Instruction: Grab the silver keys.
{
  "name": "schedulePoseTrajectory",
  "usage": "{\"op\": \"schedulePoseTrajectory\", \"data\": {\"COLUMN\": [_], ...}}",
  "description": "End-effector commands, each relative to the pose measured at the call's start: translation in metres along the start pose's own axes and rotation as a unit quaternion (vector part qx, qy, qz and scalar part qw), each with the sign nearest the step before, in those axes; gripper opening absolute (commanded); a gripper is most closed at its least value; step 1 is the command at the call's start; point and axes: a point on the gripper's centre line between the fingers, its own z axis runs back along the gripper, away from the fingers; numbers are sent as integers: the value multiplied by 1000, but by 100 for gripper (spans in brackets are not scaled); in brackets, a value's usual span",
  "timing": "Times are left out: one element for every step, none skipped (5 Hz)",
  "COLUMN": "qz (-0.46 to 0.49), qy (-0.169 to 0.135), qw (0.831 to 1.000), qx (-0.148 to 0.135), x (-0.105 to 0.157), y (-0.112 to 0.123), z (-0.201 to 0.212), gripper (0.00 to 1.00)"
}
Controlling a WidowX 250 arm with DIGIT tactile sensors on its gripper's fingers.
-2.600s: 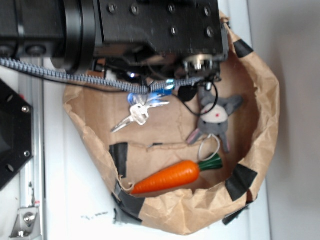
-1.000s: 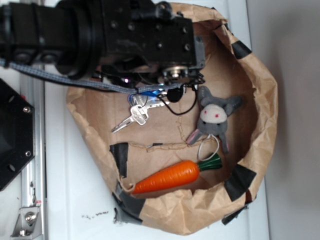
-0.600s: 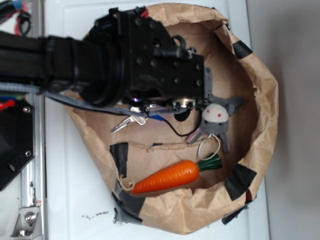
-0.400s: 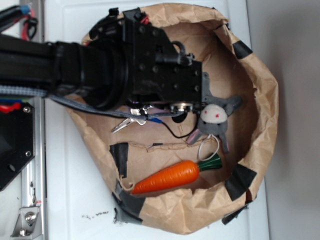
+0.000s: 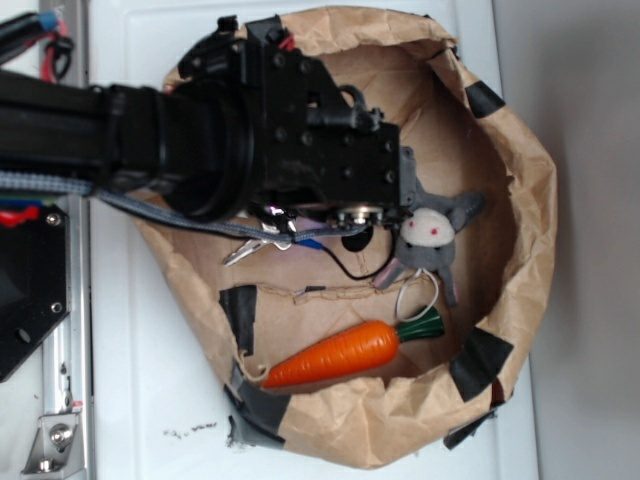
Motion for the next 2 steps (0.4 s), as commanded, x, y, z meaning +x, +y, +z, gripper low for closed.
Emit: {"op": "schedulePoseTrajectory", "data": {"qz": [3,4], "qy": [-12,-10], "qw": [1000,1000], "qx": [-20,-19], "x": [5,5], "y": [5,4], "z": [6,7], "gripper": [0,0]}}
